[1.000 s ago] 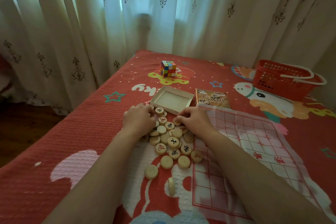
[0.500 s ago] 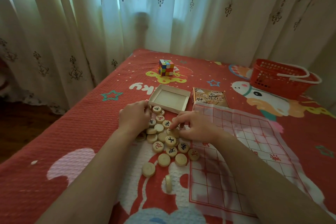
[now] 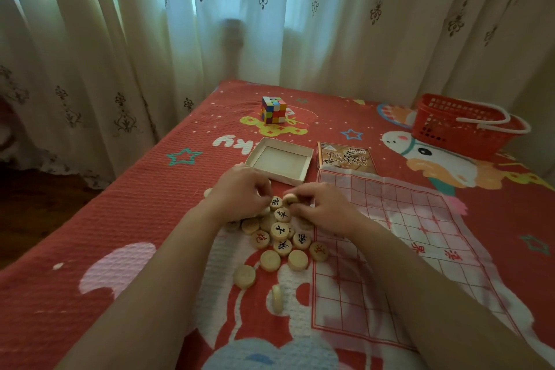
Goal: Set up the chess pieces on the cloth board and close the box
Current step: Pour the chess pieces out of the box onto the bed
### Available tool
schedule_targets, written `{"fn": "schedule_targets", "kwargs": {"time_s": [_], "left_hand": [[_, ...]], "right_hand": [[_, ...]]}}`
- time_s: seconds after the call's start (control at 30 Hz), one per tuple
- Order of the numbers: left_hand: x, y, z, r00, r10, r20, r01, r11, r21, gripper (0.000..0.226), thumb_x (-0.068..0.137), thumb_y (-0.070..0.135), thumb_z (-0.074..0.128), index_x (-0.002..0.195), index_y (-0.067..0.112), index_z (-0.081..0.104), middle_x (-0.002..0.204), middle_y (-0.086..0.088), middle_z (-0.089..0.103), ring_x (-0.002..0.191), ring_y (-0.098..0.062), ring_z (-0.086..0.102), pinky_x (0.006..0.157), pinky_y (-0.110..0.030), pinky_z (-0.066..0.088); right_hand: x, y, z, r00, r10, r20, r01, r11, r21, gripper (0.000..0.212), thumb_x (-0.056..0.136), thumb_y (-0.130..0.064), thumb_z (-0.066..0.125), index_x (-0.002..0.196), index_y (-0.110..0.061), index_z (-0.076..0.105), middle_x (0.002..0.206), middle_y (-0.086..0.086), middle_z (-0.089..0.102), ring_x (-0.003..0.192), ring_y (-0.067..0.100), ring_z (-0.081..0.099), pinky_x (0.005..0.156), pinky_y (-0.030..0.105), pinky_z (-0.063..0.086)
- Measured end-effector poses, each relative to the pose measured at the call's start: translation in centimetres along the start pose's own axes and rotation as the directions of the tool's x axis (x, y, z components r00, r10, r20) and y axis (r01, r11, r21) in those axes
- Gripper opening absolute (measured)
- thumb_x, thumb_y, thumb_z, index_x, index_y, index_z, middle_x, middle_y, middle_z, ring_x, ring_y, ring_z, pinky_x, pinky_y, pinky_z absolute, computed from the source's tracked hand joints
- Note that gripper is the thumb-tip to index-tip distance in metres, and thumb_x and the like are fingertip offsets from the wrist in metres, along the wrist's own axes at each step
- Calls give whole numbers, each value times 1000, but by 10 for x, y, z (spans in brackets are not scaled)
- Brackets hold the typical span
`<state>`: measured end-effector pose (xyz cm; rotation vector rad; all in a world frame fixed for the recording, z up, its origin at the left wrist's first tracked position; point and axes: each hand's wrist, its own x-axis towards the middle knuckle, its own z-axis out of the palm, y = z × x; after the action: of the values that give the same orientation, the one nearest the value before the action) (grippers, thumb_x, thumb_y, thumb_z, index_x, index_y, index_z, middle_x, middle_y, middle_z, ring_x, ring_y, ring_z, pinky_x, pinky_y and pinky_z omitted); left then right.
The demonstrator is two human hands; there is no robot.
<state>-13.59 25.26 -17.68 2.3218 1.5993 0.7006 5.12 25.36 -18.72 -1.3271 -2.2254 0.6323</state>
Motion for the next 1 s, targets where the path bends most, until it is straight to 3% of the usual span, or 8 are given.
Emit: {"fn": "schedule_targets", "kwargs": {"time_s": [0.2,0.3,0.43,0.53,0.63,0.73,0.87,1.0], "left_hand": [[-4,-5,1,988,-23,151,14,998,63,11,78,28,67,88,25,71,83,13,55,83,-8,48,78,-27,44],[-4,-9,3,987,-31,160,16,995,95,20,78,28,65,97,26,69,89,11,57,87,-10,48,82,-30,45],[-5,-10,9,995,-92,43,88,992,86,21,84,28,58,99,19,69,100,-1,66,96,-20,56,84,-35,46],[-5,-9,8,986,-170,4,170,986,5,26,85,27,59,110,20,66,103,-1,65,101,-20,56,88,-35,45],[-5,-11,10,982,-187,-33,190,977,101,18,83,27,58,100,24,60,101,3,62,101,-20,50,83,-34,42],[-5,-13,12,968,-228,-106,240,964,115,14,82,27,60,94,24,56,102,3,59,99,-20,48,82,-35,40],[-5,-15,11,959,-247,-140,262,960,99,18,85,33,59,100,26,66,105,0,62,103,-21,47,85,-34,38],[-4,-15,12,964,-254,-82,266,937,227,29,90,41,50,108,28,69,111,-2,56,110,-23,41,88,-36,35]], "right_hand": [[11,6,0,958,195,-208,-159,971,179,14,81,-15,66,91,-14,57,64,-4,50,59,6,53,61,24,51],[18,8,2,931,276,-238,-222,947,232,5,82,-15,63,86,-17,61,72,0,59,75,15,65,73,37,57],[20,13,3,907,350,-234,-313,932,180,12,82,-14,60,89,-18,69,74,-7,63,72,7,58,59,21,43],[20,16,2,894,385,-228,-373,923,94,15,79,-15,63,91,-19,72,73,-10,63,76,9,60,66,28,49],[18,13,1,896,376,-234,-382,924,22,16,77,-19,68,93,-20,70,81,-7,63,85,12,62,76,32,52],[13,7,-4,920,286,-268,-304,952,-27,8,75,-15,69,79,-21,66,75,-10,59,76,10,58,73,33,52],[6,-6,-14,975,198,-102,-208,974,-93,7,74,-16,70,71,-21,66,73,-9,60,70,5,54,70,30,50],[-2,-11,-16,981,183,56,-170,966,-194,11,70,-20,73,69,-24,63,78,-8,60,75,9,56,66,27,49]]}}
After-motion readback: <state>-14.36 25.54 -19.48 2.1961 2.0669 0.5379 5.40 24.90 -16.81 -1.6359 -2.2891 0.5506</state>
